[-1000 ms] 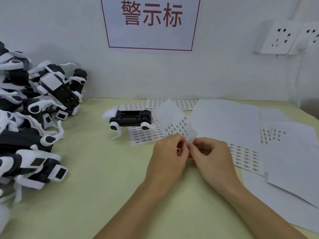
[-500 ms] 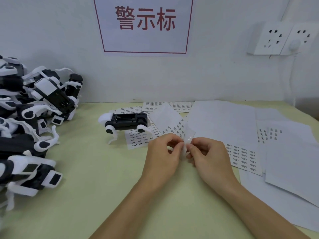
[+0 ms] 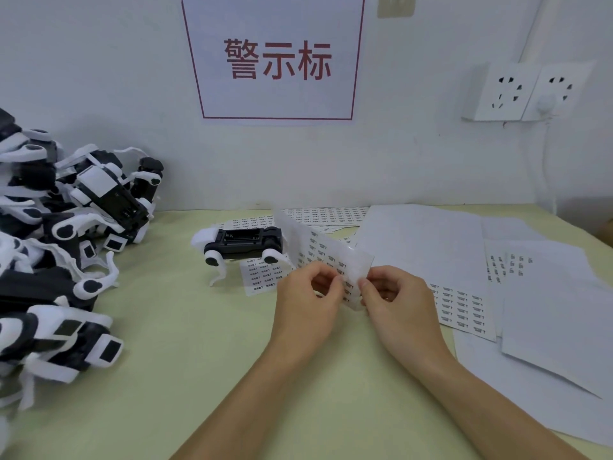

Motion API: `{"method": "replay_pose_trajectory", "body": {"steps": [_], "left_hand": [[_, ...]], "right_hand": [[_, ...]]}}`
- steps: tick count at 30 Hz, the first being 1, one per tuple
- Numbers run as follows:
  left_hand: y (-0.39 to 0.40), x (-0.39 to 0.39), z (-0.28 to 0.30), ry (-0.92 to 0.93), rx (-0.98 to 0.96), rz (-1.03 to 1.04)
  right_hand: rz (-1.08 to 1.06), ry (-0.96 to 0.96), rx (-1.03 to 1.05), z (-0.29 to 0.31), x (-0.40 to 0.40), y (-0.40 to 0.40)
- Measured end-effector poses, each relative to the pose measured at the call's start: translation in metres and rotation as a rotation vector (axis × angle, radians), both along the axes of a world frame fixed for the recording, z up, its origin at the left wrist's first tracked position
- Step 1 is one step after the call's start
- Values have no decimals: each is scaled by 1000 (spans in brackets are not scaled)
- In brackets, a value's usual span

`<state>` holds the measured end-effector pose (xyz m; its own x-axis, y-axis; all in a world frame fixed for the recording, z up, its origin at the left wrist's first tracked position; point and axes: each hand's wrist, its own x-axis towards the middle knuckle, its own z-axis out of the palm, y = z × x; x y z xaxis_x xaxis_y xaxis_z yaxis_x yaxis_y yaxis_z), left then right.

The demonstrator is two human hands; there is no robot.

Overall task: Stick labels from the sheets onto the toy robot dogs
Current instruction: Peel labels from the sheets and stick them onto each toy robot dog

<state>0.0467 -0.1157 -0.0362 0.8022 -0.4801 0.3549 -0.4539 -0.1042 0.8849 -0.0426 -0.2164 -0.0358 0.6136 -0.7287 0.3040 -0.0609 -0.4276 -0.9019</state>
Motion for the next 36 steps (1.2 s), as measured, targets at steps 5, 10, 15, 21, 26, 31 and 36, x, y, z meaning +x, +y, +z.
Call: {"method": "replay_pose_trajectory", "body": {"steps": [5, 10, 15, 21, 26, 31, 36], "left_hand": [[0, 2, 0, 31, -11, 19], [0, 4, 1, 69, -20, 24], [1, 2, 2, 99, -29, 28], [2, 1, 4, 134, -56, 54], [4, 0, 4, 139, -76, 75], [5, 0, 5, 111, -77, 89], [4, 0, 5, 72, -78, 52]], "right_hand": [[-59, -25, 3, -1, 0, -2], [-141, -43, 64, -2, 1, -4], [-212, 54, 9, -2, -1, -3], [-84, -39, -1, 5, -4, 5], [324, 3, 9, 11, -9, 14], [464, 50, -32, 13, -11, 13], [511, 20, -42, 14, -11, 13]]}}
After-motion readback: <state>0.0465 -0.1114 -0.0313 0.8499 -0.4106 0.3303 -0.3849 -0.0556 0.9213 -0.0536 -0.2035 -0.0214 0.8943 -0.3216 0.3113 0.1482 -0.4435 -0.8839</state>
